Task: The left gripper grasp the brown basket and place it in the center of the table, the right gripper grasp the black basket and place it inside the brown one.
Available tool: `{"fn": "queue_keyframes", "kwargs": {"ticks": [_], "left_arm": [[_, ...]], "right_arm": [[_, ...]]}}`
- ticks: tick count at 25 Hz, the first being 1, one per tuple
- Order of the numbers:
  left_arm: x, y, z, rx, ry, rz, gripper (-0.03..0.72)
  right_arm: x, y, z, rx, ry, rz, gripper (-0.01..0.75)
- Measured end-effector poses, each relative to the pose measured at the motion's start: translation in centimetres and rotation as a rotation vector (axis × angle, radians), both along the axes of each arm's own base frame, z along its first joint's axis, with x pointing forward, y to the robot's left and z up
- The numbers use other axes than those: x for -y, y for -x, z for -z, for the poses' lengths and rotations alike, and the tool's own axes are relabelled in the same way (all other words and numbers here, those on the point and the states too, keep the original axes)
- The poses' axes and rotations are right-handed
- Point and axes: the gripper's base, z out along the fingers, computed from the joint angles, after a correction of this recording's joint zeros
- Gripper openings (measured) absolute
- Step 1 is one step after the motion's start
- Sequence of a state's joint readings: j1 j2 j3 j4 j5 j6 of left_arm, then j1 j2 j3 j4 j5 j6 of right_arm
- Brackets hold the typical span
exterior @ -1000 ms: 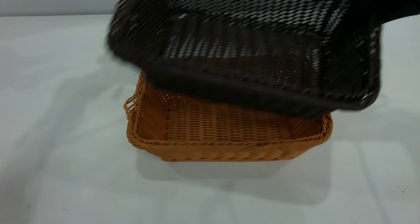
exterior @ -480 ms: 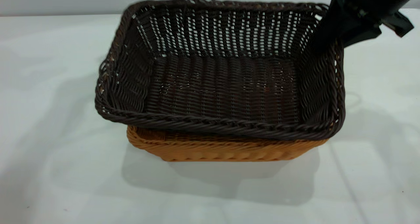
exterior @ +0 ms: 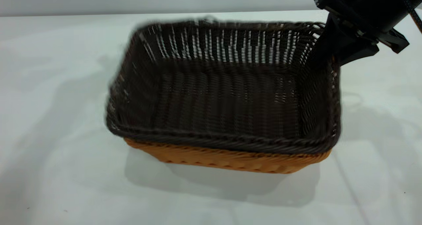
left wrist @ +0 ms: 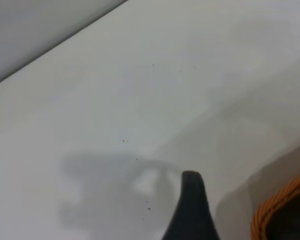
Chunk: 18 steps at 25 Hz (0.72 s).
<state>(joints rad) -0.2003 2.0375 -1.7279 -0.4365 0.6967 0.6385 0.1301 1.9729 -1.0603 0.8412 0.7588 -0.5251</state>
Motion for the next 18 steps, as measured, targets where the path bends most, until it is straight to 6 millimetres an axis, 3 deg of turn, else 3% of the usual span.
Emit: {"fn": "queue_keyframes", "kwargs": {"ticks": [5,9,12,14,18], "left_arm": [[0.0,0.1,0.0,-0.007,0.000,0.003,0.513],[-0.1,0.5,-1.2,0.011,0.003,0.008,0.513],[-0.3,1.6,-4.1,0.069,0.015,0.011,0.513],[-0.4,2.7,-6.4,0.104,0.023,0.019,0.513],[-0.8,5.8,-10.6,0.120,0.033,0.054,0.513]], "right_arm": [[0.1,-0.1,-0.1,0.009,0.003,0.008,0.426],[0.9,-0.4,-1.7,0.050,-0.016,-0.012,0.542],[1.7,-0.6,-5.0,0.119,-0.048,-0.017,0.567],[2.1,-0.2,-8.3,0.207,-0.060,-0.014,0.571],[2.1,2.5,-15.4,0.410,-0.078,-0.048,0.573]]}}
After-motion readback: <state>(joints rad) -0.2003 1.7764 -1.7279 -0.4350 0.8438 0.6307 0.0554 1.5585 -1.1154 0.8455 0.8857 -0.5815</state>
